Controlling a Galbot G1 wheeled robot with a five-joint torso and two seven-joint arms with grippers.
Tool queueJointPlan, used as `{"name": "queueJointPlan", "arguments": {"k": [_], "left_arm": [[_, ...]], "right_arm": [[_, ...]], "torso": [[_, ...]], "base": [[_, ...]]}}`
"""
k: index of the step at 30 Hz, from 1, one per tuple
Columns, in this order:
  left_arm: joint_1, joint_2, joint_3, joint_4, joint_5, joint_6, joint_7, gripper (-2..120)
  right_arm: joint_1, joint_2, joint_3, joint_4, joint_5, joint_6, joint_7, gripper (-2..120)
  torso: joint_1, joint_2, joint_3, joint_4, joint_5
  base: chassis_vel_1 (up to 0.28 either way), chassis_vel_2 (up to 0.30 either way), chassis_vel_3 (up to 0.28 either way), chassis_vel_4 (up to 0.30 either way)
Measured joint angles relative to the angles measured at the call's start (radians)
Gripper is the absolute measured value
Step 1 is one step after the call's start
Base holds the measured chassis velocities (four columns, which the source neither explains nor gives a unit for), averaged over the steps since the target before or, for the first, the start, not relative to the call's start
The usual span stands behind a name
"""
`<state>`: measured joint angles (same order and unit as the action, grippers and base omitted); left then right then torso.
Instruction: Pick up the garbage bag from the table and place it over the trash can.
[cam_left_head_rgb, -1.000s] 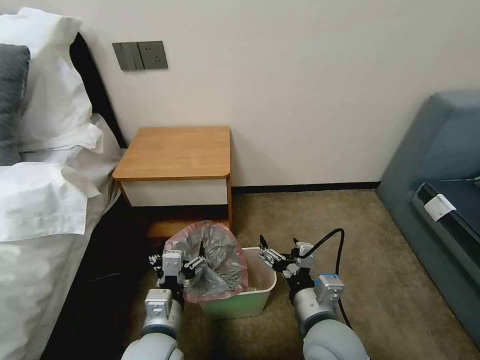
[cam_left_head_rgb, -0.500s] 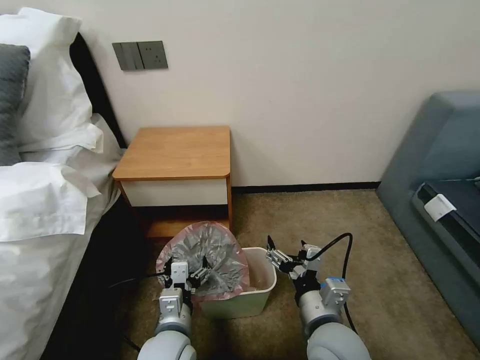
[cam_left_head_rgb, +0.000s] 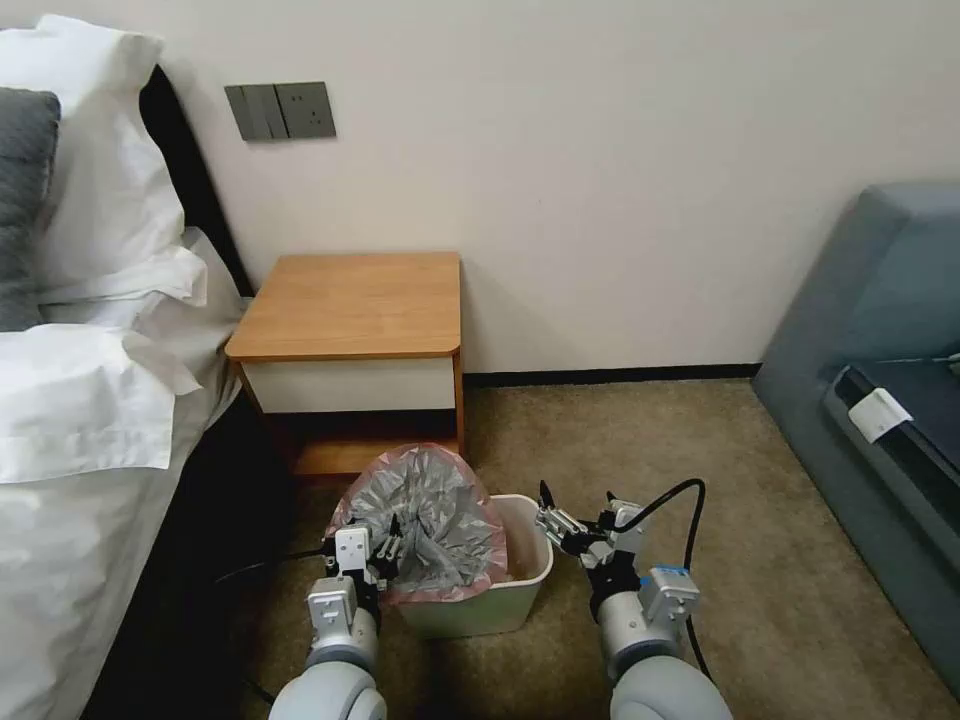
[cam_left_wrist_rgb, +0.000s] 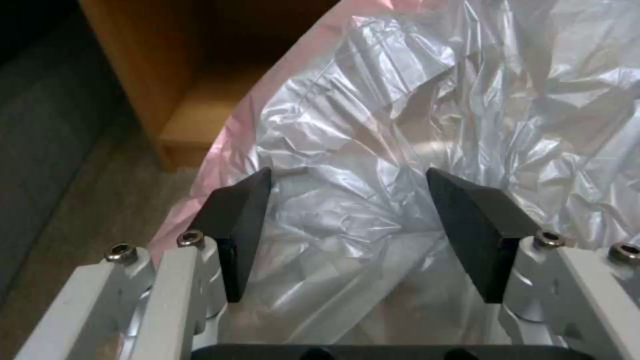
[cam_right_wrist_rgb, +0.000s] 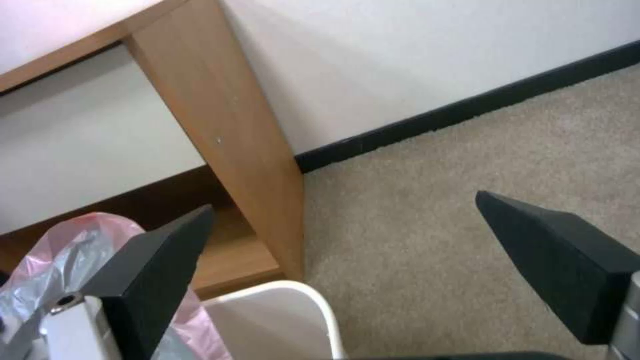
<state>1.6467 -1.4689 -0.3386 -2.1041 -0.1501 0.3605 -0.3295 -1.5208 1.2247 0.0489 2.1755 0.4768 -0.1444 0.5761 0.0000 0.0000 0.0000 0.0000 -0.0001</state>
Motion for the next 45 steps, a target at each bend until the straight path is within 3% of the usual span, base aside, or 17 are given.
{"name": "queueJointPlan", "arguments": {"k": [14,30,33,37,43,45], "left_arm": [[-0.005,0.000,0.043,0.024,0.000,-0.004,0.008,62],[-0.040,-0.014,0.036,0.075,-0.029,-0.001,0.005,61],[-0.041,-0.017,0.035,0.082,-0.043,-0.001,0.001,55],[-0.041,-0.018,0.034,0.083,-0.061,-0.001,-0.013,34],[-0.040,-0.018,0.033,0.082,-0.062,0.000,-0.016,15],[-0.039,-0.018,0.033,0.081,-0.062,0.000,-0.015,12]], "right_arm": [[0.003,0.008,0.005,-0.031,-0.016,0.013,-0.005,100],[0.005,0.016,0.008,-0.053,-0.024,0.020,-0.007,100],[0.004,0.017,0.008,-0.053,-0.025,0.020,-0.007,100],[0.002,0.016,0.008,-0.056,-0.034,0.023,-0.007,100],[0.003,0.018,0.010,-0.060,-0.037,0.025,-0.007,100],[0.003,0.019,0.010,-0.061,-0.038,0.026,-0.007,100]], "torso": [[0.000,0.000,0.000,-0.0001,0.0001],[0.000,0.000,0.000,0.0000,0.0001],[0.000,0.000,0.000,0.0000,0.0002],[0.000,0.000,0.000,0.0000,0.0002],[0.000,0.000,0.000,0.0000,0.0001],[0.000,0.000,0.000,0.0000,0.0000]], "base": [[0.000,0.000,0.000,0.000],[0.000,0.000,0.000,0.000],[0.000,0.000,0.000,0.000],[0.000,0.000,0.000,0.000],[0.000,0.000,0.000,0.000],[0.000,0.000,0.000,0.000]]}}
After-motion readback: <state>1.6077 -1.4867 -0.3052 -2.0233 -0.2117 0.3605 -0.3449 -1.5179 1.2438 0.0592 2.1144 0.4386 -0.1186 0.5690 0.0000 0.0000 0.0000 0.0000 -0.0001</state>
